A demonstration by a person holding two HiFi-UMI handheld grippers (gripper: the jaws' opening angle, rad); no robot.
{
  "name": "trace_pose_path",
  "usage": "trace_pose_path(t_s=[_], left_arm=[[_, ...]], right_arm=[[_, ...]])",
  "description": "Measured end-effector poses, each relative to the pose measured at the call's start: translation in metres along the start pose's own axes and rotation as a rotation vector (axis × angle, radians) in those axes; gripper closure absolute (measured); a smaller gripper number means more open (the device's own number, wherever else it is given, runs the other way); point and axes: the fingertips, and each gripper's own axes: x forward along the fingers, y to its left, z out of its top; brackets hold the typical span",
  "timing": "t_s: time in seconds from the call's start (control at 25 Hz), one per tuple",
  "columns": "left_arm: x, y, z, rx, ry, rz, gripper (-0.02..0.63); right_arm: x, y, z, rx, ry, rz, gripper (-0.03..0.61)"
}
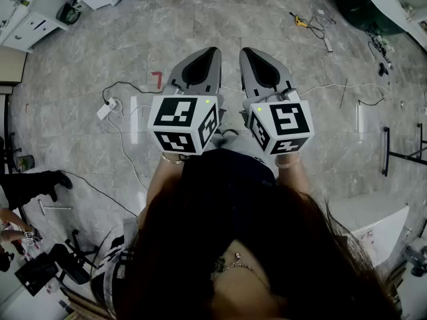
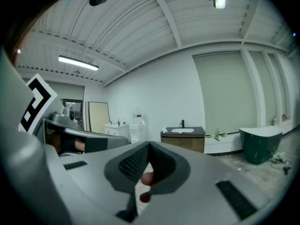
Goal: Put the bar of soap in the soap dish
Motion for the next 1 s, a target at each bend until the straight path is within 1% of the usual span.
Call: trace_pose_path(t_s=[0.2, 0.36, 0.56, 0.76, 1.0], left_arm=[[0.009, -0.002, 0.001, -0.004, 0.003, 0.003, 0.619], [0.017, -0.005, 0.001, -0.004, 0.006, 0.008, 0.619], [0.026, -0.009, 0.002, -0.01, 0.0, 0.03, 0.618], [0.043, -0.012, -0.001, -0.026, -0.001, 0.046, 0.62], [0.061, -0.004, -0.007, -0.048, 0.014, 0.081, 0.619]], right_arm=[[0.002, -0.009, 0.001, -0.02, 0.003, -0.009, 0.561], [0.002, -0.016, 0.001, -0.016, 0.002, -0.001, 0.561], [0.001, -0.03, 0.002, 0.008, -0.008, 0.019, 0.561], [0.007, -0.05, -0.001, 0.0, 0.0, 0.051, 0.561], [0.027, -0.065, -0.005, 0.01, 0.002, 0.091, 0.561]])
